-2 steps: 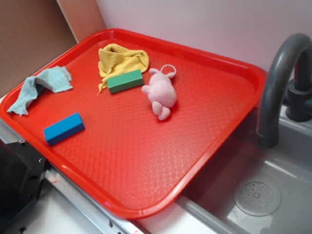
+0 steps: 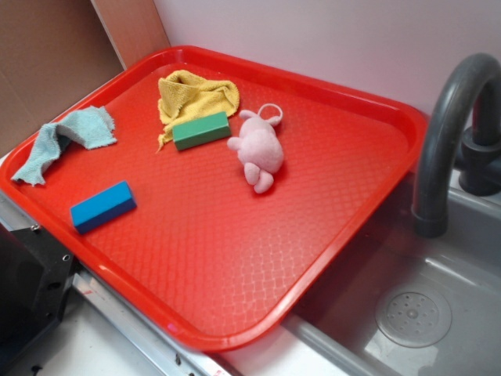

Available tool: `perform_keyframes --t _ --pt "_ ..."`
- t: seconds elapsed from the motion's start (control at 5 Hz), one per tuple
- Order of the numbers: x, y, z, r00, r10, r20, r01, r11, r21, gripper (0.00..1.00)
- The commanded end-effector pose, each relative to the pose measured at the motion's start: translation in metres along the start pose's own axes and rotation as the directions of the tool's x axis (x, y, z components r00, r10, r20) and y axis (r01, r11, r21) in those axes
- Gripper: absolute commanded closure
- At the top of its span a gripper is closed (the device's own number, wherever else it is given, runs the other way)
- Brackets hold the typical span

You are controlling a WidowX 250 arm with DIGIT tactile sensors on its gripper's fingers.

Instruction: Grab the pink bunny.

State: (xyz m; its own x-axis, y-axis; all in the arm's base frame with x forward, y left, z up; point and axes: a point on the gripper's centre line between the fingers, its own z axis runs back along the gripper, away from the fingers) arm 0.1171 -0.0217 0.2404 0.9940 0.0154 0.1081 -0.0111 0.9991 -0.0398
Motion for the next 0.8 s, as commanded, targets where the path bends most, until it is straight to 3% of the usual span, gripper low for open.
perform_keyframes --t 0.0,0.2,0.4,0.6 --pt "0.024 -0.007 -0.011 0.881 0.452 0.14 -0.455 0.89 -0.012 0.0" --pt "0.051 -0.016 -0.03 0.846 0.524 0.101 -0.514 0.85 -0.112 0.0" --pt "0.078 -0.028 -0.052 0.824 0.556 0.108 -0.55 0.831 -0.086 0.0" --pt "0.107 -0.03 -0.08 0.81 0.585 0.043 -0.577 0.807 -0.128 0.0"
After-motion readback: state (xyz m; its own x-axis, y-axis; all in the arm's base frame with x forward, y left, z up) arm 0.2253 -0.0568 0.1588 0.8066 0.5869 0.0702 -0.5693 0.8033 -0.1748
